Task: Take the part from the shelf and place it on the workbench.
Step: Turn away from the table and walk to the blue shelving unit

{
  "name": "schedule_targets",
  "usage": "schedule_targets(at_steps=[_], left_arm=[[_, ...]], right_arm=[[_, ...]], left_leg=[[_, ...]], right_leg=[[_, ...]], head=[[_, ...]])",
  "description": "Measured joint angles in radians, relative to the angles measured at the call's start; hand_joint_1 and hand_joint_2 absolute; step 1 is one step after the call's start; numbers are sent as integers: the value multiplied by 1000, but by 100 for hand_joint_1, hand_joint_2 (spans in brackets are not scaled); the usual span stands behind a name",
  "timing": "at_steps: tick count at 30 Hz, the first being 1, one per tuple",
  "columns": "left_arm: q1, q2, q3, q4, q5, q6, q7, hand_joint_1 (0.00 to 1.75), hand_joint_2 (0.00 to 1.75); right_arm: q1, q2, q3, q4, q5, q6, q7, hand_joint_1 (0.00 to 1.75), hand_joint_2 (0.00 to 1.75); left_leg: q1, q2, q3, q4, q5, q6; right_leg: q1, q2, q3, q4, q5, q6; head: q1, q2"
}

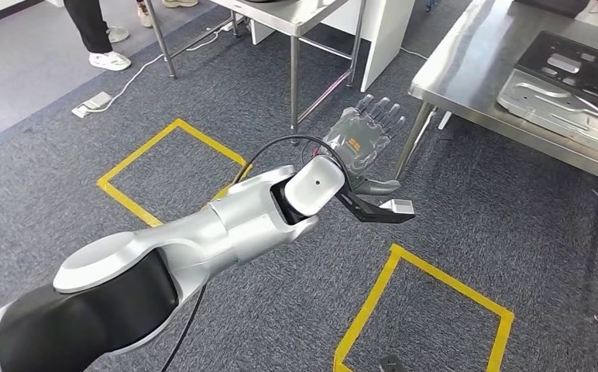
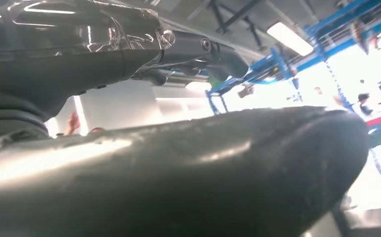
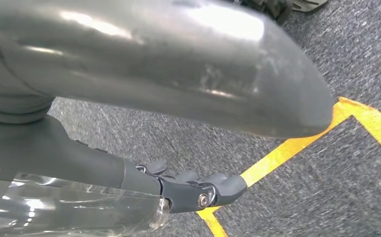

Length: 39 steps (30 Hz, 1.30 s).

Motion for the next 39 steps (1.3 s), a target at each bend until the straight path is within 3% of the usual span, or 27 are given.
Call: schedule_targets(at_steps=[1,3,5,7,8,9,10,12,14,16,18,20,22,23,24,25,26,28,29,31,32,34,35,37,38,39], left_arm=[[-1,2,0,0,0,-2,0,0,0],[-5,3,0,-1,0,-6,0,0,0],[-8,1,0,-3,1,-6,1,0,0],[-8,0,-1,-4,2,-9,2,0,0],[-8,1,-1,-5,2,-10,2,0,0],[-9,2,-1,-5,3,-11,3,0,0],[-10,4,-1,-5,3,-12,3,0,0],[-15,4,-1,-6,4,-13,5,0,0],[-20,6,-1,-7,6,-14,8,0,0],[-22,9,0,-7,7,-16,11,0,0],[-26,13,0,-7,8,-15,14,0,0],[-30,14,0,-7,11,-15,16,0,0],[-29,13,-1,-6,14,-14,16,0,0],[-28,13,-1,-5,16,-14,16,0,0],[-28,13,-1,-4,18,-14,16,0,0],[-28,12,-1,-3,19,-13,16,0,0],[-29,11,-1,-2,20,-13,16,0,0],[-29,5,0,-2,21,-13,16,0,0],[-30,4,0,-1,21,-13,16,0,0],[-30,3,0,0,22,-12,15,0,0],[-30,2,0,1,22,-11,15,0,0],[-31,-7,0,1,22,-10,12,0,0],[-31,-15,-1,2,23,-10,9,0,0],[-29,-32,-2,3,26,-10,3,0,0],[-27,-38,-3,5,29,-10,2,0,0],[-27,-43,-3,6,34,-11,2,0,0]], right_arm=[[-1,0,0,0,0,0,0,0,0],[-2,0,0,0,0,0,0,0,0],[1,0,0,0,0,0,0,0,0],[6,0,0,0,0,0,0,0,0],[7,0,0,0,0,0,0,0,0],[7,0,0,0,0,0,0,0,0],[5,0,0,0,0,0,0,0,0],[2,-2,0,0,1,0,0,0,0],[-2,-3,0,0,2,1,1,0,0],[-6,-1,1,0,4,2,2,0,0],[-9,1,1,-1,7,3,4,0,0],[-8,1,1,-1,9,4,5,0,0],[-4,0,1,-1,10,5,7,0,0],[-3,0,1,0,10,5,7,0,0],[-3,0,1,0,10,5,7,0,0],[-3,0,1,0,9,5,7,0,0],[-3,-1,1,0,9,6,7,0,0],[-5,-3,1,0,8,6,6,0,0],[-6,-4,1,0,8,6,6,0,0],[-6,-5,1,0,8,6,5,0,0],[-6,-5,1,0,7,6,5,0,0],[-2,-6,1,0,4,6,3,0,0],[1,-8,1,0,1,6,1,0,0],[8,-13,1,0,-2,9,-2,0,0],[10,-16,1,0,-1,12,-3,0,0],[9,-17,1,0,0,15,-3,0,0]], left_leg=[[1,-13,-2,-1,3,7],[4,-44,-6,-3,10,19],[3,-76,-11,-3,16,29],[-3,-111,-16,-3,22,37],[-6,-128,-17,-3,24,39],[-9,-145,-17,-3,26,40],[-11,-159,-16,-3,28,40],[-11,-185,-19,-3,34,36],[-6,-206,-27,-3,42,26],[-4,-219,-34,-5,48,15],[-9,-166,-49,22,24,5],[-5,-101,-93,118,-36,-8],[12,-92,-139,222,-79,-24],[19,-90,-143,238,-77,-32],[25,-85,-127,216,-58,-40],[29,-68,-92,161,-29,-48],[29,-39,-56,99,-10,-53],[26,5,-10,18,8,-44],[22,10,-8,11,3,-32],[21,-15,-14,10,8,-10],[21,-29,-16,9,11,-3],[21,-59,-20,7,18,10],[19,-76,-23,7,20,15],[12,-111,-28,7,25,23],[8,-128,-30,7,28,27],[4,-145,-31,7,30,29]], right_leg=[[-2,2,1,0,-4,6],[-7,49,-14,40,-41,16],[-7,108,-65,155,-109,17],[-4,123,-120,272,-149,9],[-3,126,-129,287,-141,4],[-1,130,-120,264,-114,-4],[2,141,-95,205,-74,-13],[6,189,-40,77,-16,-32],[10,216,-15,18,-3,-43],[10,194,-9,0,4,-43],[3,168,0,-21,17,-44],[0,139,4,-32,25,-47],[-4,106,3,-32,25,-44],[-7,91,3,-30,24,-40],[-12,76,3,-28,22,-34],[-17,62,3,-22,18,-25],[-20,50,2,-15,12,-16],[-20,31,1,-1,2,3],[-19,24,2,0,0,10],[-21,10,7,-5,0,20],[-24,19,6,-1,-9,24],[-26,65,-18,64,-61,27],[-24,93,-45,128,-99,25],[-17,119,-105,258,-153,17],[-13,124,-120,287,-153,10],[-8,128,-118,275,-133,1]], head=[[5,0],[15,0],[31,0],[43,0],[46,0],[47,0],[47,0],[44,0],[44,0],[48,0],[41,0],[29,0],[22,0],[20,0],[17,0],[14,0],[10,0],[2,0],[3,0],[13,0],[18,0],[29,0],[36,0],[47,0],[50,0],[53,0]])
